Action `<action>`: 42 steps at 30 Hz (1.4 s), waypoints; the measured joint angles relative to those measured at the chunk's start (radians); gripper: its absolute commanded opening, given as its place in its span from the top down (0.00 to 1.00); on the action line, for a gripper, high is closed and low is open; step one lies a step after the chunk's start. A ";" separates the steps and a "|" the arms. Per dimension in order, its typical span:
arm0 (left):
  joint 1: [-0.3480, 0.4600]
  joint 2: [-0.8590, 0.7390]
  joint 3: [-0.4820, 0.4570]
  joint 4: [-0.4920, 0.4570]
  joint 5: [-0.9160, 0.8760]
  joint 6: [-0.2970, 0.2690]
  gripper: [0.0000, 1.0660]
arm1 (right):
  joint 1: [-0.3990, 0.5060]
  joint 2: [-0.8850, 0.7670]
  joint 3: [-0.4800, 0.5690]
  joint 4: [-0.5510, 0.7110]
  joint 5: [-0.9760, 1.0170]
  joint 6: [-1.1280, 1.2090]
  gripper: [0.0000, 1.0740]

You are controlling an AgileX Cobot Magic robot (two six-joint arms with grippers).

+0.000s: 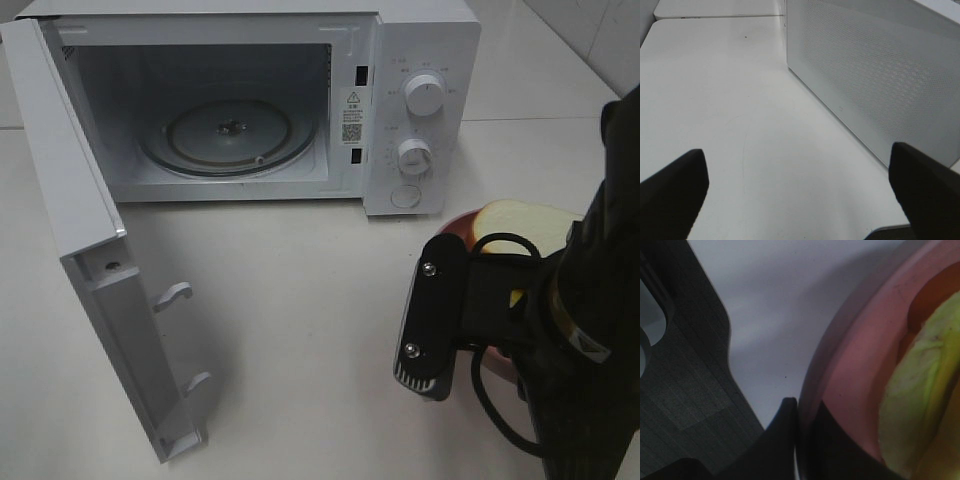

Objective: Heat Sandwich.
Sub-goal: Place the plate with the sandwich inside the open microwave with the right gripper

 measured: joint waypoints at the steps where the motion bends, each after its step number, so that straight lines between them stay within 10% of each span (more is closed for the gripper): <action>1: 0.000 0.000 0.000 0.000 0.000 0.000 0.14 | 0.000 0.000 0.000 0.000 -0.005 -0.017 1.00; 42: 0.000 0.000 0.000 0.000 0.000 0.000 0.14 | 0.000 0.000 0.004 0.002 -0.288 -0.671 0.99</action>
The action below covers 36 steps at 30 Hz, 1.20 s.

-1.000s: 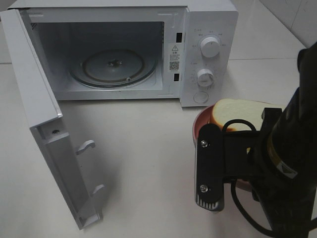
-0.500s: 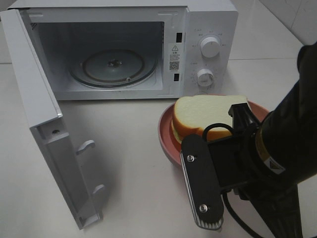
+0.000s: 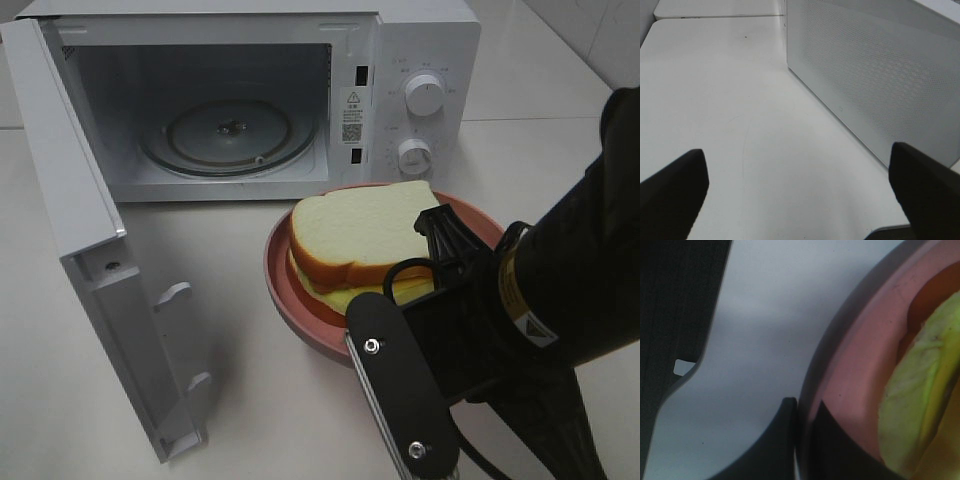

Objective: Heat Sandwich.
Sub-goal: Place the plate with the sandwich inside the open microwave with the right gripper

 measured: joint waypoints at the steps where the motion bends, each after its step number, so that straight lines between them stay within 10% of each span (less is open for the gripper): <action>1: 0.000 0.000 0.000 0.000 0.000 0.000 0.14 | 0.000 0.000 0.000 0.000 0.000 0.000 0.99; 36: 0.000 0.000 0.000 0.000 0.000 0.000 0.14 | -0.351 0.012 0.002 0.227 -0.168 -0.793 1.00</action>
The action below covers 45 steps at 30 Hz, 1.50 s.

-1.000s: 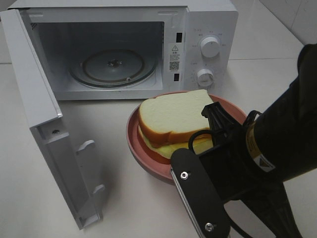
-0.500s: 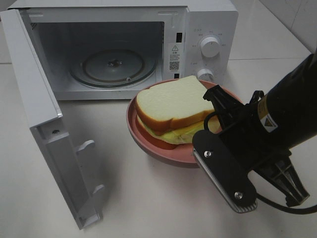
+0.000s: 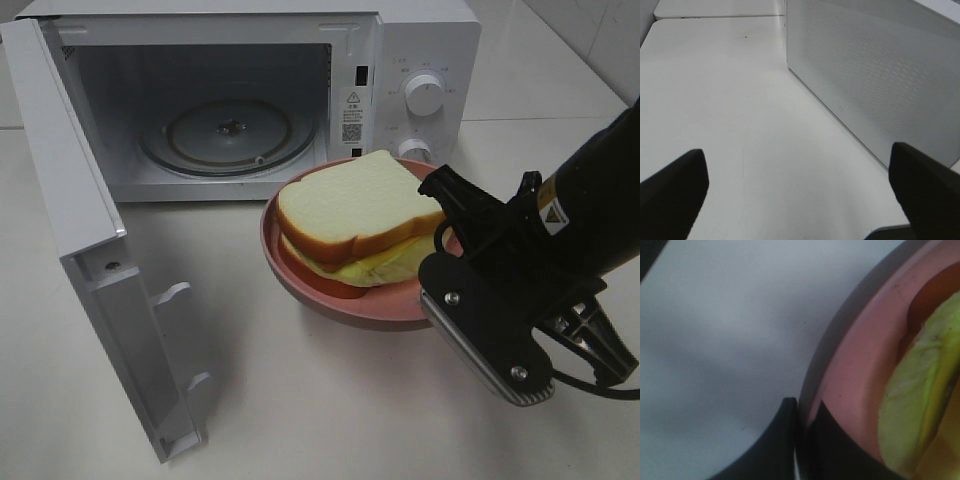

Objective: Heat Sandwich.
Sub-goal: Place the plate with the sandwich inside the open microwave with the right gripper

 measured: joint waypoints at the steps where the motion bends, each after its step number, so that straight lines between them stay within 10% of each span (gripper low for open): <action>1: 0.000 0.000 0.000 0.000 0.000 0.000 0.14 | -0.007 0.000 0.000 0.000 -0.002 -0.010 1.00; 45: 0.000 0.000 0.000 0.000 0.000 0.000 0.14 | 0.014 0.337 -0.329 0.125 -0.015 -0.115 1.00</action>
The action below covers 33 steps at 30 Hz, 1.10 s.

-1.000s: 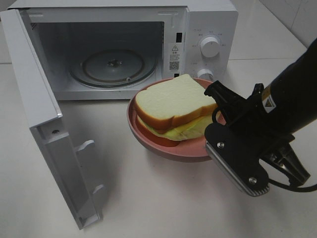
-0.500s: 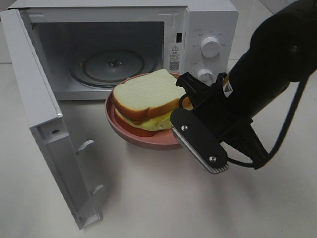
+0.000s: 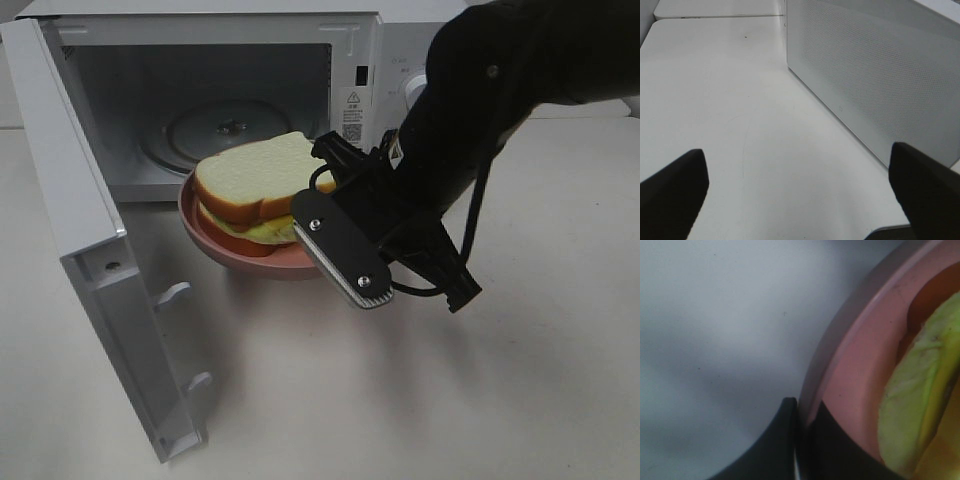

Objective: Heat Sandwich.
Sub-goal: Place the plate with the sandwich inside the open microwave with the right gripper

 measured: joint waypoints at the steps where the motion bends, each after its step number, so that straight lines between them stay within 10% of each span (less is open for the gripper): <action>1: 0.000 0.000 0.000 0.000 0.000 0.000 0.14 | 0.000 0.000 0.000 0.000 0.000 0.000 1.00; 33: 0.000 0.000 0.000 0.000 0.000 0.000 0.14 | 0.000 0.255 -0.375 0.000 0.143 0.001 1.00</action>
